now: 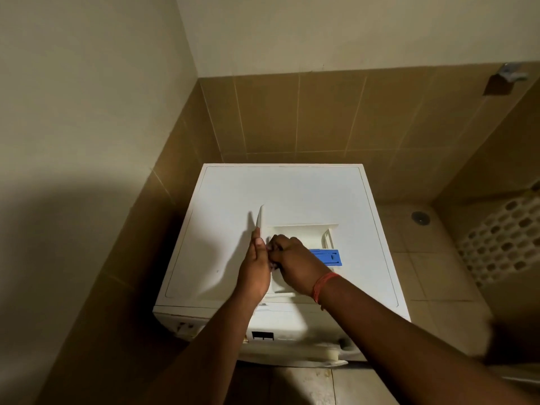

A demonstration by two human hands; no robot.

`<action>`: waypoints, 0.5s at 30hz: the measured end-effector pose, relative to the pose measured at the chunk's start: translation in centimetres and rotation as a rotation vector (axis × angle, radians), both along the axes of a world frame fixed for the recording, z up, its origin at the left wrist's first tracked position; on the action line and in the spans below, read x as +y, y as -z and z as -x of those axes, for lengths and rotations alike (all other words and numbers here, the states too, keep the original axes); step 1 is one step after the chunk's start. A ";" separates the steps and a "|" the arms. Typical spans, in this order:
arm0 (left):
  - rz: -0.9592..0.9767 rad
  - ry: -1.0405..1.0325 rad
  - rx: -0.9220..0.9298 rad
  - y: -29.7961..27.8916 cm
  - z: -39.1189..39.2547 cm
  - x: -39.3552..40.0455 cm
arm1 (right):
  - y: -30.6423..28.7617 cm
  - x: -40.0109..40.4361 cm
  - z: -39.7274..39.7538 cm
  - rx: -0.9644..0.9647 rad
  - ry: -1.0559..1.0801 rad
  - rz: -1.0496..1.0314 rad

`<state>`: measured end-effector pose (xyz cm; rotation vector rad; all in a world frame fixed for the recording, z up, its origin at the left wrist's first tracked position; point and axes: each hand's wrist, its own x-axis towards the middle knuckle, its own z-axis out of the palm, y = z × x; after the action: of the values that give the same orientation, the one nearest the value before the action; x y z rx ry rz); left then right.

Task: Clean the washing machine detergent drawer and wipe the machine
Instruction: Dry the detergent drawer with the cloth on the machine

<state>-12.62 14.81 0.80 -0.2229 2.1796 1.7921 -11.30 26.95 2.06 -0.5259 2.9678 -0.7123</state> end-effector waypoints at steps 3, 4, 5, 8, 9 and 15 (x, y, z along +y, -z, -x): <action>0.031 -0.016 0.006 -0.7 -0.2 0.0 | -0.3 0.4 -1.8 -0.023 -0.114 0.021; 0.030 -0.016 0.004 -0.9 -0.3 -0.1 | -0.2 0.5 -2.3 -0.053 -0.169 0.018; 0.027 -0.014 -0.001 -1.0 -0.3 -0.1 | 0.2 0.7 -2.6 -0.066 -0.210 0.012; 0.064 -0.014 0.007 -1.0 -0.2 0.0 | 1.0 3.0 -2.7 -0.107 -0.281 -0.042; 0.088 -0.013 0.013 -1.0 -0.2 -0.1 | 0.4 3.7 -2.5 -0.136 -0.304 -0.059; 0.090 -0.013 0.014 -0.5 0.3 0.0 | -1.9 5.6 -0.6 -0.047 0.109 0.040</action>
<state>-12.92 14.82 1.29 -0.2454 2.2760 1.7092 -10.65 32.54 4.01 -0.3463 2.9632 -0.7826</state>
